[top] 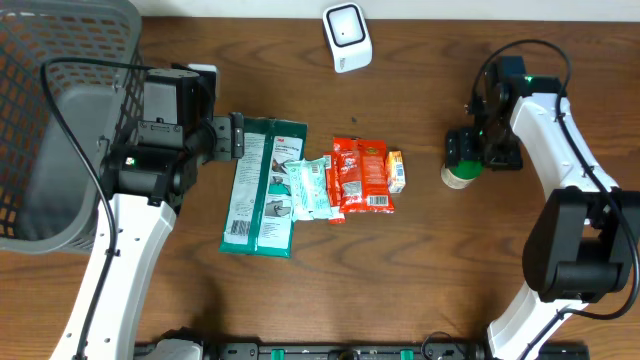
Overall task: Scan the item barcode
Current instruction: 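Slide the Knorr jar leftward toward the orange box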
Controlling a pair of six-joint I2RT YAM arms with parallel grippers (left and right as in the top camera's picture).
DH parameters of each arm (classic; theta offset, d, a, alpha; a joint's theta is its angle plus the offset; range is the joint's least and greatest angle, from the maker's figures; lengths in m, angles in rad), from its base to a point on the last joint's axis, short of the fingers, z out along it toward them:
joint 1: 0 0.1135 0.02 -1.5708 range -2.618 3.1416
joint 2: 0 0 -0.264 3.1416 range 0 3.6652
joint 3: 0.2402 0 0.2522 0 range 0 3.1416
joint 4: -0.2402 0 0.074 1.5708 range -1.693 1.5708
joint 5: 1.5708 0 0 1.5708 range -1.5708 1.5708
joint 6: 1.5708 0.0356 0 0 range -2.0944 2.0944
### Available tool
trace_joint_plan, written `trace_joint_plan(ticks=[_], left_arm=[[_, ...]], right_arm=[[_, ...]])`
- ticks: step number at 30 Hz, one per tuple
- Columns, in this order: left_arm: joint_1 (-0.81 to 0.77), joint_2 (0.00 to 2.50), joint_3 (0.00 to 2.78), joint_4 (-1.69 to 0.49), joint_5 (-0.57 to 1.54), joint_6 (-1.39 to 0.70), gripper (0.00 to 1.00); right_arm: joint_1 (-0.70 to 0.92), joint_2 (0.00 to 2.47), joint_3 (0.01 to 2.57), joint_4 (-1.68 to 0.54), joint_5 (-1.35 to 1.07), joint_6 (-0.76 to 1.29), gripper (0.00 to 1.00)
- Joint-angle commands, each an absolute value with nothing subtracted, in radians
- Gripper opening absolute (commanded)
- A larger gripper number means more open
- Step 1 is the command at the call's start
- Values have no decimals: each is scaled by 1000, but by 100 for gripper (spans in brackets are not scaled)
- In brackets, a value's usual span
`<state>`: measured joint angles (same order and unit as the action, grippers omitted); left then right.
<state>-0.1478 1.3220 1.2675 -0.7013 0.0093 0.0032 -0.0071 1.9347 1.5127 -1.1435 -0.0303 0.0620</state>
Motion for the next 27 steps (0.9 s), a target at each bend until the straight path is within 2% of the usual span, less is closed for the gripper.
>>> trace_joint_plan(ticks=[1,4,9,13,21,27], left_arm=[[-147,1325,1269,-703,4,-2,82],[-147,1326,1269,-703,4,-2,82],[-147,1326,1269,-703,4,-2,82],[-147,1326,1269,-703,4,-2,82],[-147,1326,1269,-703,4,-2,83],[-147,1326,1269,-703,4,-2,82]], right_arm=[[15,1916,1475,-1108,-35,28,83],[15,1916,1461,-1082,-35,28,72],[15,1916,1461,-1055,-45,81,65],[15,1916,1461,-1045,-170,102,56],[20,1916,1461,-1043,-253,223,55],[41,1916,1461,-1038,-235,223,62]])
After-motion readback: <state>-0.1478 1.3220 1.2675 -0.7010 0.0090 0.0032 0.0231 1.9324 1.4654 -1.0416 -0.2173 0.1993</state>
